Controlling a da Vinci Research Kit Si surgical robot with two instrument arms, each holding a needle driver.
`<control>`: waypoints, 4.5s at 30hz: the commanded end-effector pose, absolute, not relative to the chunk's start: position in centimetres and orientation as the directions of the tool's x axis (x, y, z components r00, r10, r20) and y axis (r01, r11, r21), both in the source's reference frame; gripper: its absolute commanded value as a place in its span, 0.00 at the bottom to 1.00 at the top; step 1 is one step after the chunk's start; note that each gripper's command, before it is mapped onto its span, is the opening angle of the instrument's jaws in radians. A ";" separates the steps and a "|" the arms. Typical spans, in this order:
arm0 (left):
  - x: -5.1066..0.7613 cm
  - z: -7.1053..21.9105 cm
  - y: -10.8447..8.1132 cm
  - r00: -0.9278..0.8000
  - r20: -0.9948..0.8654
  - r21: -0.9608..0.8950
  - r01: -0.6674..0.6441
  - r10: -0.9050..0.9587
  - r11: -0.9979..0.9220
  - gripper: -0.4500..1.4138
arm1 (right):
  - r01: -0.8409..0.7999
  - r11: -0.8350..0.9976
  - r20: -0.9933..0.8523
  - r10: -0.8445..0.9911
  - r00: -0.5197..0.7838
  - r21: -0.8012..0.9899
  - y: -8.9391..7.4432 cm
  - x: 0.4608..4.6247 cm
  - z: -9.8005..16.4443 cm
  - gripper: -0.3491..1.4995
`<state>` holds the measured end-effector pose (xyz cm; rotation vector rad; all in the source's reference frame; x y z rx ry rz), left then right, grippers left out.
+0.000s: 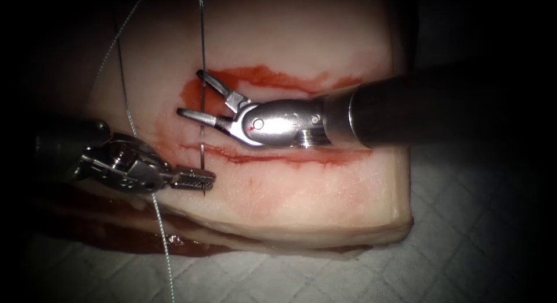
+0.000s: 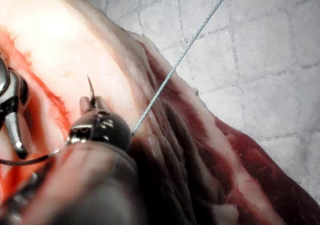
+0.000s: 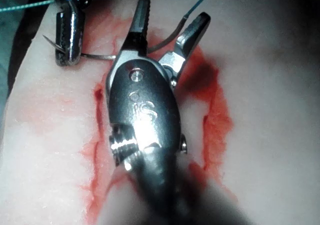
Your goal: Wound Closure
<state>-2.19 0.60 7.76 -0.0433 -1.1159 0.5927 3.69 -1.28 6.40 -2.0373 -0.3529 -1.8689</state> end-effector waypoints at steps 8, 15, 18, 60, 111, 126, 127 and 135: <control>-2.27 7.8 0.4 0.268 0.960 0.006 -0.297 0.077 0.955 0.00 | 0.427 -0.903 0.996 -0.016 0.083 -0.050 -1.3 3.87 6.3 0.96; -2.27 7.5 0.5 0.164 0.747 0.660 -0.065 -0.644 0.749 0.00 | 0.461 -0.887 0.993 0.021 0.120 -0.037 -1.1 3.77 6.0 0.96; -2.25 7.2 0.7 0.075 0.585 0.810 -0.007 -0.807 0.586 0.00 | 0.465 -0.885 0.993 0.038 0.113 -0.019 -1.1 3.74 5.9 0.96; -1.16 5.6 1.9 -0.436 0.797 0.556 0.259 -0.418 0.790 0.00 | 0.617 -0.744 0.966 -0.182 0.184 -0.258 -1.0 3.51 5.7 0.89; -2.39 6.5 0.7 -0.016 0.978 -0.206 -0.190 0.207 0.960 0.00 | 0.382 -0.178 0.360 -0.800 0.481 -0.907 -1.5 3.30 5.7 0.52; -2.36 6.6 0.7 -0.019 0.978 -0.209 -0.194 0.209 0.959 0.00 | 0.271 -0.244 0.351 -0.802 0.483 -0.931 -1.4 3.29 5.7 0.35; -2.36 6.6 0.7 -0.020 0.978 -0.209 -0.194 0.209 0.958 0.00 | 0.277 -0.254 0.362 -0.799 0.480 -0.927 -1.4 3.29 5.7 0.42; -2.32 6.6 0.7 -0.020 0.976 -0.215 -0.193 0.216 0.957 0.00 | 0.283 -0.267 0.377 -0.796 0.474 -0.921 -1.4 3.25 5.7 0.34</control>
